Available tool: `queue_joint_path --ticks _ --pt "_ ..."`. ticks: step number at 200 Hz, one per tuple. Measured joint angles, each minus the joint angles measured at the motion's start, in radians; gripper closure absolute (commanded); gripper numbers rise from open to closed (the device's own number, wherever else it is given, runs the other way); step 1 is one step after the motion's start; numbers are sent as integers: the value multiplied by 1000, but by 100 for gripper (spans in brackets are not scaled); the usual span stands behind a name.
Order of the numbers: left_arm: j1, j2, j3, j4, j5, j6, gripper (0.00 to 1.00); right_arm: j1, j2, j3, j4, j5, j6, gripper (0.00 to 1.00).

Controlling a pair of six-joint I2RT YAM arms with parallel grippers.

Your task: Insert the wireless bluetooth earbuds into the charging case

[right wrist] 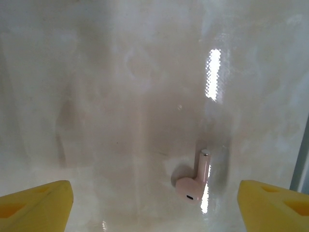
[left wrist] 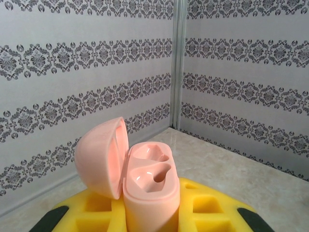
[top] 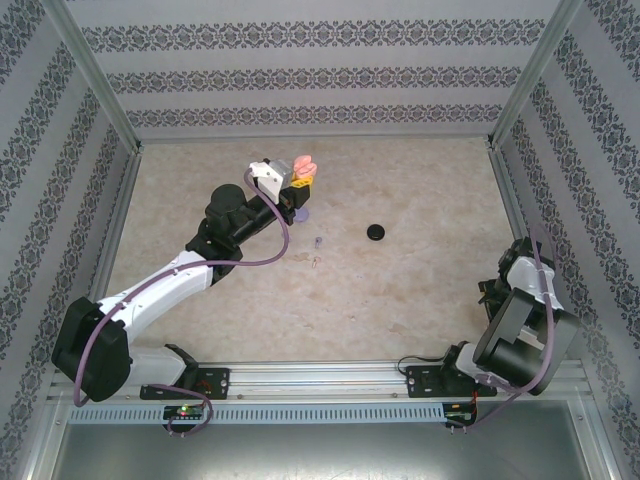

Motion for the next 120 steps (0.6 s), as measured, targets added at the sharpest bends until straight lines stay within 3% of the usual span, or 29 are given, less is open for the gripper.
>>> queue_joint_path --ticks 56,120 --pt "0 0 0 0 0 0 100 1 63 0 38 0 0 13" --pt "0 0 0 0 0 5 100 68 122 35 26 43 11 14"
